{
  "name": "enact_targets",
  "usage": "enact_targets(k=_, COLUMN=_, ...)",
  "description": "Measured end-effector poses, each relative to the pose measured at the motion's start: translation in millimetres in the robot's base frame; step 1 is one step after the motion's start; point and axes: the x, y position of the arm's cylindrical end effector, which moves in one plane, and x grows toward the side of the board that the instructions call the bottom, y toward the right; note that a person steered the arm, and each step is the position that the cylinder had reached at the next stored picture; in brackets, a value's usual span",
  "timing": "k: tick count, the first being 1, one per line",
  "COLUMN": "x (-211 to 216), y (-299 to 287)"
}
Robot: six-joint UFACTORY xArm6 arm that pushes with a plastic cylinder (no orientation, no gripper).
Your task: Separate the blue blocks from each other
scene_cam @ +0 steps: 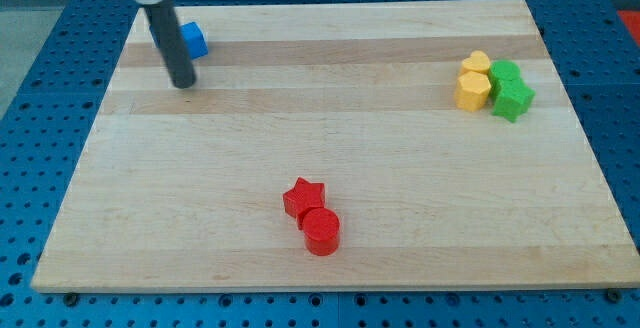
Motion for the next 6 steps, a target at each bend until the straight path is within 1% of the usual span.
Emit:
enact_targets(k=1, x=0.0, y=-40.0)
enact_targets(k=2, x=-32.1, y=-61.8)
enact_targets(k=3, x=-110.4, y=-51.2)
enact_targets(k=4, x=-127.6, y=-48.7)
enact_targets(k=5, x=-127.6, y=-48.2)
enact_targets(k=6, x=-120.4, y=-17.3)
